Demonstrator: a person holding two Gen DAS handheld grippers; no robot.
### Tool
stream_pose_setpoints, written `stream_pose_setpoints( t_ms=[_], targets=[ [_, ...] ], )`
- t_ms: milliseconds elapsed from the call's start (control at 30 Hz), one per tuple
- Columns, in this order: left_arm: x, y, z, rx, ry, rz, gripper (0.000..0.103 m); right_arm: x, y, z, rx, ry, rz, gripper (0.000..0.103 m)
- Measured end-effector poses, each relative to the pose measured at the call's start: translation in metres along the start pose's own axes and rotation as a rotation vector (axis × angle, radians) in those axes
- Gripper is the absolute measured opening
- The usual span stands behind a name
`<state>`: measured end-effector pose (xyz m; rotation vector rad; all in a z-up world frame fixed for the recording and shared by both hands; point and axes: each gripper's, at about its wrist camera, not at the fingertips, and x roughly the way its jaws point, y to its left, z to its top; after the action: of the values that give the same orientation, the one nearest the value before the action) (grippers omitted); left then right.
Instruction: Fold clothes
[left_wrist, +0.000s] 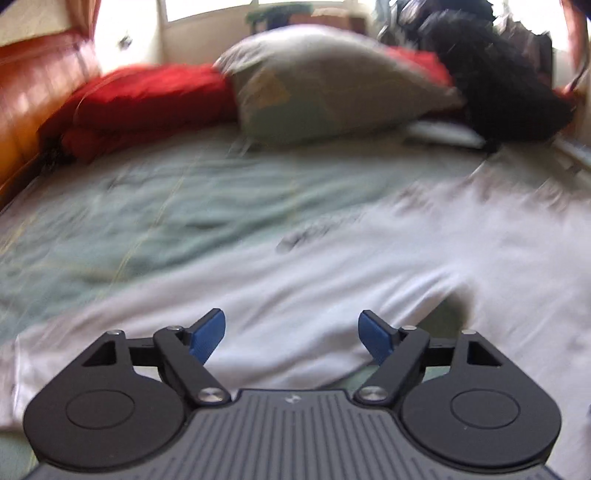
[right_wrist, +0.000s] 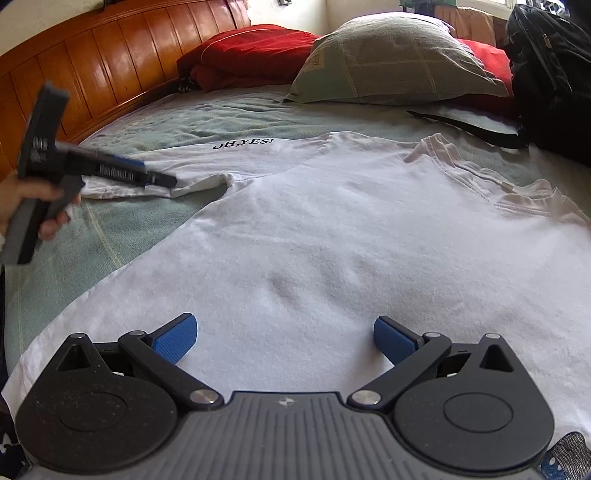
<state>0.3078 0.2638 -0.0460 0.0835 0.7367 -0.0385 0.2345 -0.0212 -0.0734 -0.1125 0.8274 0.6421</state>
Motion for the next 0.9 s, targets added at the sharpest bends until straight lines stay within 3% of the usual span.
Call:
stream_pose_setpoints(
  t_ms=[67, 233, 400, 533, 633, 767, 900],
  targets=[
    [0.000, -0.015, 0.013, 0.000, -0.044, -0.051, 0.081, 0.000, 0.001, -0.001, -0.010, -0.002, -0.004, 0.103],
    [0.035, -0.050, 0.020, 0.001, -0.037, -0.098, 0.081, 0.000, 0.003, -0.001, -0.024, 0.000, -0.013, 0.103],
    [0.036, -0.051, -0.011, 0.002, -0.001, -0.075, 0.081, 0.002, 0.006, -0.004, -0.053, 0.000, -0.022, 0.103],
    [0.012, -0.035, -0.006, -0.052, 0.003, -0.130, 0.082, 0.003, 0.008, -0.005, -0.065, -0.004, -0.033, 0.103],
    [0.008, -0.008, -0.001, -0.117, -0.031, -0.077, 0.082, 0.004, 0.008, -0.006, -0.068, -0.005, -0.037, 0.103],
    [0.020, 0.034, -0.018, -0.259, 0.027, -0.032, 0.081, 0.004, 0.009, -0.006, -0.073, -0.004, -0.040, 0.103],
    [-0.001, 0.041, -0.042, -0.206, 0.007, -0.018, 0.082, 0.004, 0.010, -0.007, -0.080, -0.004, -0.047, 0.103]
  ],
)
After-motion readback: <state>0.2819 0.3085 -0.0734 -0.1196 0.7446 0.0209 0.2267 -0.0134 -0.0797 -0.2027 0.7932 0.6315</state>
